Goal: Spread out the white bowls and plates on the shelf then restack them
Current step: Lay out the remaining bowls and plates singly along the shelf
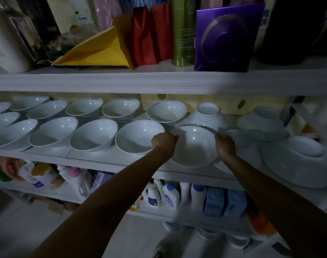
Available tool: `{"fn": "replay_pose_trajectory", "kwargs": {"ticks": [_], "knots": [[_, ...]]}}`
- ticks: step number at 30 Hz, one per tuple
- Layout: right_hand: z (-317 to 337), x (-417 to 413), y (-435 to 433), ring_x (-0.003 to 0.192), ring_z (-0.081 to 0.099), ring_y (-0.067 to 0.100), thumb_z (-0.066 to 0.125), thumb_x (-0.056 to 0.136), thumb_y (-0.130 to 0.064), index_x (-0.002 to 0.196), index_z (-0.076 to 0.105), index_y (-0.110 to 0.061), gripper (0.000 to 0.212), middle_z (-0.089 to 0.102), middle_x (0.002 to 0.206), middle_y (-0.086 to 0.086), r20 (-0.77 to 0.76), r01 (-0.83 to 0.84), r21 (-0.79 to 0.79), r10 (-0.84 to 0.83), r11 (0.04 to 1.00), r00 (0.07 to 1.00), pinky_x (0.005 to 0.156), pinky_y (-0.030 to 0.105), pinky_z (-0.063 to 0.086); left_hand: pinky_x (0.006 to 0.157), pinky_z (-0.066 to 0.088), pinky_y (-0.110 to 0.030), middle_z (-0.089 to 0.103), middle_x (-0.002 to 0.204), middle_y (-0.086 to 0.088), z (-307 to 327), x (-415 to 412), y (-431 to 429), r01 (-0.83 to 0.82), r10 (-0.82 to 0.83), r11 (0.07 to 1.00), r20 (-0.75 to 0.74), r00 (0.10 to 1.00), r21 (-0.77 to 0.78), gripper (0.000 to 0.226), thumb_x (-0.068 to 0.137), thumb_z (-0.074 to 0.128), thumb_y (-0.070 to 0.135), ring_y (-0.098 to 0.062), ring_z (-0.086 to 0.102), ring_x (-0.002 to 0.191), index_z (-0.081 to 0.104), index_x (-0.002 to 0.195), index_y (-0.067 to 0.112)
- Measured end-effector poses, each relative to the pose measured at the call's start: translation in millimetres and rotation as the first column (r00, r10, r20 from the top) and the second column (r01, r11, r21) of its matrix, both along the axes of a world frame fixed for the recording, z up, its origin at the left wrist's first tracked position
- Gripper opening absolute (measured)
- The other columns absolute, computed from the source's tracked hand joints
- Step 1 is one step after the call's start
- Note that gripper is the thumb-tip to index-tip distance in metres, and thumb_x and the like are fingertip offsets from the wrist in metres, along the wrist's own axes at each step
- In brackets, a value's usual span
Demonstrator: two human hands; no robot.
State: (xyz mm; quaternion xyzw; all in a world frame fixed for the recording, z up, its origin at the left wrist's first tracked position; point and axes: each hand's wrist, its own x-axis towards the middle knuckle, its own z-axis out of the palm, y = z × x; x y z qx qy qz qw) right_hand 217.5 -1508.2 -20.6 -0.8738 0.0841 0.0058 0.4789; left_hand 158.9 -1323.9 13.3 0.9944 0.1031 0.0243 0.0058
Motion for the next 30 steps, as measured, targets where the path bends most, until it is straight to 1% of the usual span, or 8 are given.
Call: {"fn": "replay_pose_trajectory", "kwargs": {"ticks": [3,5,8,12,17,22,25,30], "knots": [[6,-5,-2,0.106,0.058,0.035,0.032,0.102,-0.022,0.110,0.061,0.003,0.040,0.062,0.115,0.024,0.167,-0.063,-0.128,0.085,0.990,0.982,0.088,0.034,0.043,0.078,0.051,-0.031,0.069,0.103,-0.010,1,5,-6,0.072,-0.078,0.988,0.044,0.996,0.137,0.051,0.103,0.024,0.039,-0.025,0.067,0.094,0.064,0.106,0.006],[5,-8,-7,0.111,0.057,0.032,0.034,0.102,-0.022,0.118,0.060,-0.003,0.036,0.062,0.121,0.019,0.252,-0.064,-0.199,0.114,0.978,0.961,0.091,0.034,0.043,0.081,0.050,-0.035,0.061,0.116,-0.015,-2,10,-10,0.108,-0.120,0.982,0.070,0.990,0.157,0.047,0.103,0.027,0.038,-0.028,0.061,0.104,0.055,0.119,0.005],[0,-14,-25,0.116,0.057,0.031,0.040,0.099,-0.015,0.126,0.056,-0.005,0.033,0.061,0.126,0.016,0.411,0.009,-0.320,0.130,0.947,0.902,0.094,0.035,0.044,0.093,0.046,-0.042,0.047,0.133,-0.017,-9,15,-22,0.278,-0.289,0.953,0.090,0.953,0.116,0.045,0.101,0.030,0.037,-0.033,0.049,0.119,0.041,0.132,0.007],[-21,-19,-62,0.102,0.065,0.039,0.041,0.089,-0.011,0.112,0.065,0.005,0.036,0.068,0.110,0.024,0.569,0.179,-0.481,0.150,0.858,0.809,0.091,0.046,0.051,0.111,0.031,-0.041,0.038,0.148,-0.013,-15,17,-48,0.486,-0.486,0.874,0.115,0.866,0.032,0.052,0.100,0.034,0.038,-0.028,0.039,0.134,0.029,0.145,0.012],[-36,-29,-99,0.100,0.069,0.033,0.035,0.084,-0.015,0.103,0.070,0.000,0.043,0.071,0.106,0.018,0.487,0.186,-0.694,0.263,0.696,0.833,0.088,0.047,0.053,0.120,0.014,-0.037,0.026,0.156,-0.010,-21,29,-85,0.682,-0.675,0.731,0.131,0.726,-0.012,0.058,0.098,0.045,0.030,-0.024,0.025,0.144,0.025,0.149,0.010],[-42,-26,-119,0.095,0.071,0.030,0.036,0.082,-0.019,0.104,0.072,-0.007,0.044,0.071,0.111,0.014,0.361,0.078,-0.778,0.343,0.623,0.867,0.082,0.046,0.055,0.108,0.038,-0.043,0.056,0.135,-0.017,-28,53,-115,0.800,-0.794,0.599,0.144,0.591,0.017,0.049,0.081,0.069,0.020,-0.030,0.054,0.125,0.059,0.126,0.003],[-42,-24,-124,0.096,0.071,0.028,0.046,0.082,-0.016,0.109,0.071,-0.009,0.037,0.069,0.116,0.013,0.347,0.039,-0.760,0.354,0.649,0.869,0.082,0.042,0.055,0.116,0.019,-0.034,0.043,0.146,-0.013,-31,61,-128,0.776,-0.775,0.628,0.045,0.630,-0.055,0.046,0.095,0.051,0.022,-0.028,0.037,0.136,0.046,0.137,0.006],[-49,-23,-130,0.103,0.068,0.031,0.077,0.071,-0.009,0.117,0.067,-0.008,0.046,0.066,0.122,0.013,0.390,0.047,-0.754,0.390,0.656,0.834,0.084,0.041,0.055,0.099,0.037,-0.035,0.050,0.132,-0.015,-38,66,-145,0.723,-0.721,0.673,0.080,0.688,-0.159,0.037,0.093,0.053,0.020,-0.030,0.048,0.121,0.050,0.127,0.004]]}}
